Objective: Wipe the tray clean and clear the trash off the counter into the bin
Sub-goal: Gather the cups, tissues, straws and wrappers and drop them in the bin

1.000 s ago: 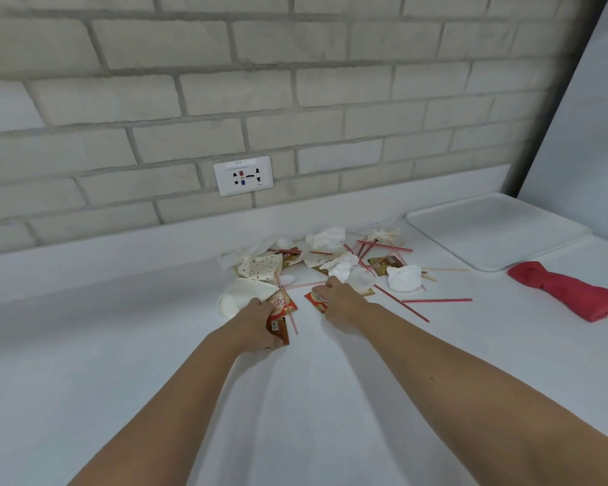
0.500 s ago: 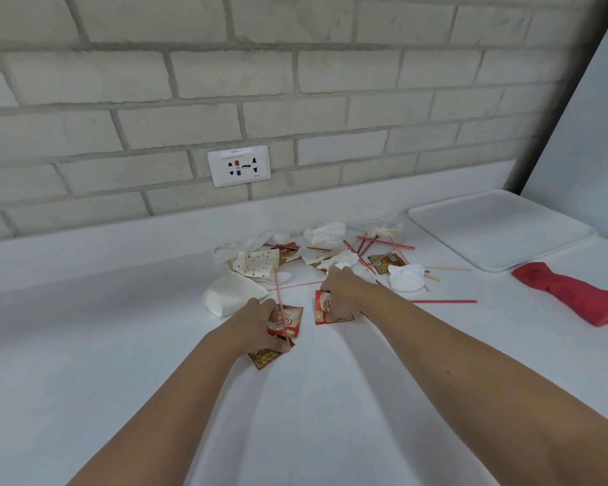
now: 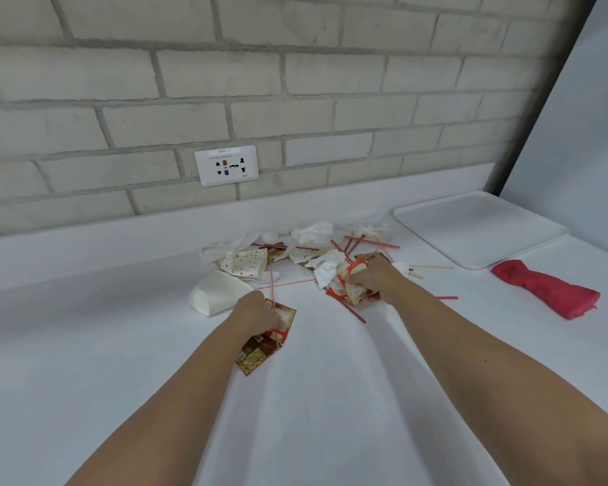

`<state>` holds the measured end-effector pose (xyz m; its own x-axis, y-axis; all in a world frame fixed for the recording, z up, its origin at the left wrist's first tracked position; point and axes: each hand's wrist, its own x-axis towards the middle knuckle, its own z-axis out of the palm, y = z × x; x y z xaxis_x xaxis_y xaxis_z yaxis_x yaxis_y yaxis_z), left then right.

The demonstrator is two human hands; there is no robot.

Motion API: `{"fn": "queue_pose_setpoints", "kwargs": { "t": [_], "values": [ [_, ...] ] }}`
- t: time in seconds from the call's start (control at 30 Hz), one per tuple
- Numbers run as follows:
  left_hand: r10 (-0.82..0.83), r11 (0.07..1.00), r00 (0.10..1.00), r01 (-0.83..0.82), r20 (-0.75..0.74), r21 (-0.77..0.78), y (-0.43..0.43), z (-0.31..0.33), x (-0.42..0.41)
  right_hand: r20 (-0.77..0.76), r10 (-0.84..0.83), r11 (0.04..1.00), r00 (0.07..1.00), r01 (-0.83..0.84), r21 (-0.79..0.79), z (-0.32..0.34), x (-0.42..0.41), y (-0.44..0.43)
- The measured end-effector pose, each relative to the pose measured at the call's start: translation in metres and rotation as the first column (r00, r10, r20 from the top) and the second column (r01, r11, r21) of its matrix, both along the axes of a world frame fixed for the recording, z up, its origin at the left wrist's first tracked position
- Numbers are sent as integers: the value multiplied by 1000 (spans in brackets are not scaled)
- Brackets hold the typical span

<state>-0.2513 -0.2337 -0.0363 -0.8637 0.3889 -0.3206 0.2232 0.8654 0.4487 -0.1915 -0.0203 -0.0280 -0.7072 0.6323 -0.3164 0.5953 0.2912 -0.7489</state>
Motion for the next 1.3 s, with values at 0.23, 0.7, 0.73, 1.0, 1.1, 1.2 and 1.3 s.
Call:
{"fn": "queue_pose_setpoints", "kwargs": {
  "t": [0.23, 0.7, 0.73, 1.0, 1.1, 1.2, 1.3],
  "values": [
    [34, 956, 985, -81, 169, 282, -12, 15, 0, 288, -69, 906, 955, -61, 418, -18, -5, -30],
    [-133, 990, 987, 136, 91, -36, -23, 8, 27, 379, 48, 931, 924, -179, 318, -9, -8, -27],
    [-122, 992, 987, 124, 104, -10, -23, 8, 27, 393, 25, 911, 919, -182, 369, -8, -7, -26],
    [-17, 979, 984, -20, 180, 201, -30, 0, 24, 380, 158, 939, 912, -258, 229, -5, -9, -20],
    [39, 961, 981, -90, 192, 263, -29, -4, 24, 346, 141, 949, 928, -226, 220, -9, -7, -24],
    [74, 943, 977, -134, 199, 304, -27, -7, 24, 374, 175, 892, 911, -308, 331, -6, 0, -32],
    [94, 934, 974, -158, 207, 321, -26, -6, 25, 420, 214, 831, 882, -390, 396, -4, 4, -36]
  ]
}}
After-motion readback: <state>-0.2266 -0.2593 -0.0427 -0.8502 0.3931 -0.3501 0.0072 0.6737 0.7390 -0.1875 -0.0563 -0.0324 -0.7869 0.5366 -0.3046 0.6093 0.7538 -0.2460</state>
